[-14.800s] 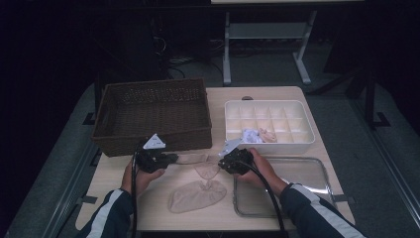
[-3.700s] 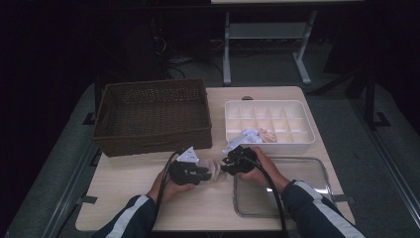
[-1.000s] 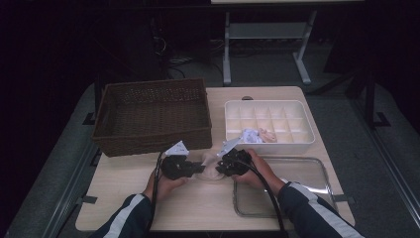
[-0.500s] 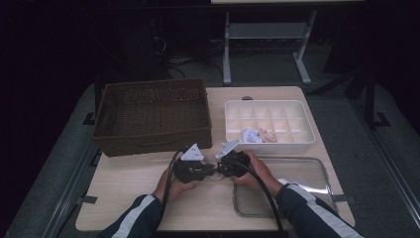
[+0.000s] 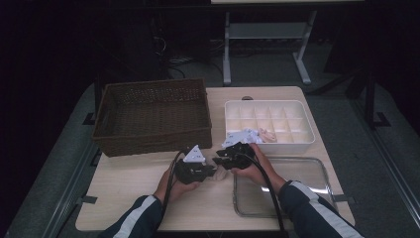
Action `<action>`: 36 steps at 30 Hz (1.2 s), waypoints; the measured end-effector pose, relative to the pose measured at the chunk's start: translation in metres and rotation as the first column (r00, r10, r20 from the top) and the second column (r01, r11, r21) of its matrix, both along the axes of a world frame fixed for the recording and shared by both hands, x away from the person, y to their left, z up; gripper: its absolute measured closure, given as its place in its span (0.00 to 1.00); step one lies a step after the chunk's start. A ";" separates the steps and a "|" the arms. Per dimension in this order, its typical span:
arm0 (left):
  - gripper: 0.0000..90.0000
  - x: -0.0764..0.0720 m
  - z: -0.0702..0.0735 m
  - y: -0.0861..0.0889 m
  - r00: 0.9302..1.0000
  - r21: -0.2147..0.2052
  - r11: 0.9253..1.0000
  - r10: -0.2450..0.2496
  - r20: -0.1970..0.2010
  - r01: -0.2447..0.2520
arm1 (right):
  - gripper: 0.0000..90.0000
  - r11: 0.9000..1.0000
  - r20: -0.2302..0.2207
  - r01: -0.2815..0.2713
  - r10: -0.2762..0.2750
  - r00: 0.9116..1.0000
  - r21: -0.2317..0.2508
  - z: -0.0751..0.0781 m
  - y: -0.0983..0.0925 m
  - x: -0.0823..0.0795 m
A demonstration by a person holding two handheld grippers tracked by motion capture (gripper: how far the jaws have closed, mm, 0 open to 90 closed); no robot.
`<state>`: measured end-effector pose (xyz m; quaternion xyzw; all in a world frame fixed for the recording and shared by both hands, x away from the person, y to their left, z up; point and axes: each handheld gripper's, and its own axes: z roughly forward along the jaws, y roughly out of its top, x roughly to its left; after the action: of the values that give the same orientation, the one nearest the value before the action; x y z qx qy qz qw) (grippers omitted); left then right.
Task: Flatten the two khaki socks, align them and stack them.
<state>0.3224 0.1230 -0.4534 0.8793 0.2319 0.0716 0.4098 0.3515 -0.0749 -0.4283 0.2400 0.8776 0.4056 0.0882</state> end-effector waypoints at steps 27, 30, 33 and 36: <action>0.66 -0.004 -0.003 0.016 0.990 -0.153 0.982 0.089 -0.112 -0.106 | 0.89 0.993 -0.068 0.040 -0.047 0.997 -0.110 -0.025 -0.003 0.004; 0.67 -0.008 -0.005 0.001 0.993 -0.129 0.987 0.084 -0.078 -0.093 | 0.91 0.992 -0.069 0.049 -0.057 0.996 -0.114 -0.028 -0.003 0.001; 0.64 -0.012 -0.004 -0.011 0.995 -0.087 0.991 0.098 -0.010 -0.099 | 0.92 0.992 -0.081 0.063 -0.072 0.994 -0.112 -0.029 -0.005 0.001; 0.65 -0.016 -0.006 -0.015 0.996 -0.036 0.996 0.080 0.032 -0.079 | 0.92 0.992 -0.087 0.058 -0.069 0.994 -0.115 -0.029 -0.006 0.001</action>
<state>0.3067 0.1084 -0.4596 0.8609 0.2608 0.0985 0.4256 0.3526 -0.0806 -0.4577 0.2807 0.8940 0.3411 0.0745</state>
